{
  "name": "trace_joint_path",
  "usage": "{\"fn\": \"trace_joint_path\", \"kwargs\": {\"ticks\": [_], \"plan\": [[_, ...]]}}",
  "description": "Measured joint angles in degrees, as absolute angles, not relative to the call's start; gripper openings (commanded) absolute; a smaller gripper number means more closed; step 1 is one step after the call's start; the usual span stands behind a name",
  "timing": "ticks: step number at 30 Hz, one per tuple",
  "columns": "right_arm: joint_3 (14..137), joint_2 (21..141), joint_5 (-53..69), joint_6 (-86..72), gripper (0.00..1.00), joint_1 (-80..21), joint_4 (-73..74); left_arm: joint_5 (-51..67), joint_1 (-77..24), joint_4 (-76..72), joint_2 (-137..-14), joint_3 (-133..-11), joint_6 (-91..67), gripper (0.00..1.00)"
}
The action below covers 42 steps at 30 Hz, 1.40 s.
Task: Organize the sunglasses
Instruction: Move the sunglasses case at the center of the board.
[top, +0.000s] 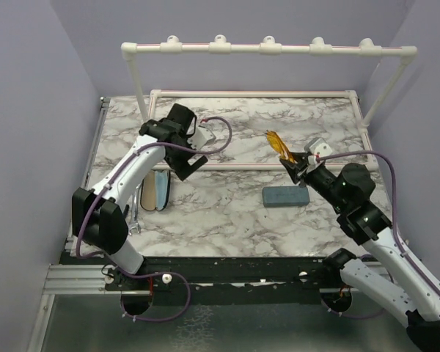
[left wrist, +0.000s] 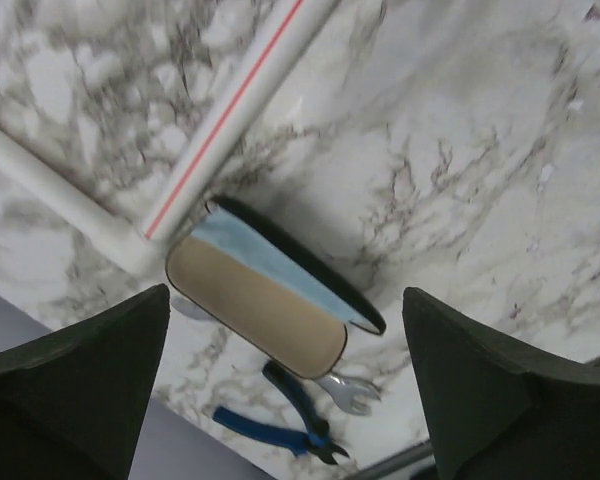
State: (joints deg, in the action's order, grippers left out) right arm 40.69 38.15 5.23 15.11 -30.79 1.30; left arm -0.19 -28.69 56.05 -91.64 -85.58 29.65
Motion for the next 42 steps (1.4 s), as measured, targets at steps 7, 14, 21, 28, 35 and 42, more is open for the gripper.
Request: {"fn": "trace_joint_path", "kwargs": {"ticks": [7,14,21,28,35,42], "plan": [[43.3,43.6,13.3,14.7,0.3,-30.8,6.2,4.3,-9.6,63.6,-88.9,-82.0,25.3,0.85],[45.2,43.8,16.4,13.3,0.3,-30.8,7.5,11.2,8.4,55.3,-84.2,-70.6,17.7,0.75],[45.4,43.6,18.1,13.3,0.29,-30.8,7.6,14.2,8.6,47.1,-87.1,-61.1,11.3,0.66],[45.4,45.2,18.6,13.3,0.29,-30.8,7.6,13.5,8.6,40.9,-88.1,-58.7,10.5,0.43],[45.4,46.1,18.9,13.3,0.29,-30.8,7.6,13.5,8.6,39.2,-89.3,-57.1,10.5,0.25],[45.4,46.2,19.0,13.3,0.28,-30.8,7.6,14.0,8.6,38.5,-89.3,-56.7,10.8,0.02]]}}
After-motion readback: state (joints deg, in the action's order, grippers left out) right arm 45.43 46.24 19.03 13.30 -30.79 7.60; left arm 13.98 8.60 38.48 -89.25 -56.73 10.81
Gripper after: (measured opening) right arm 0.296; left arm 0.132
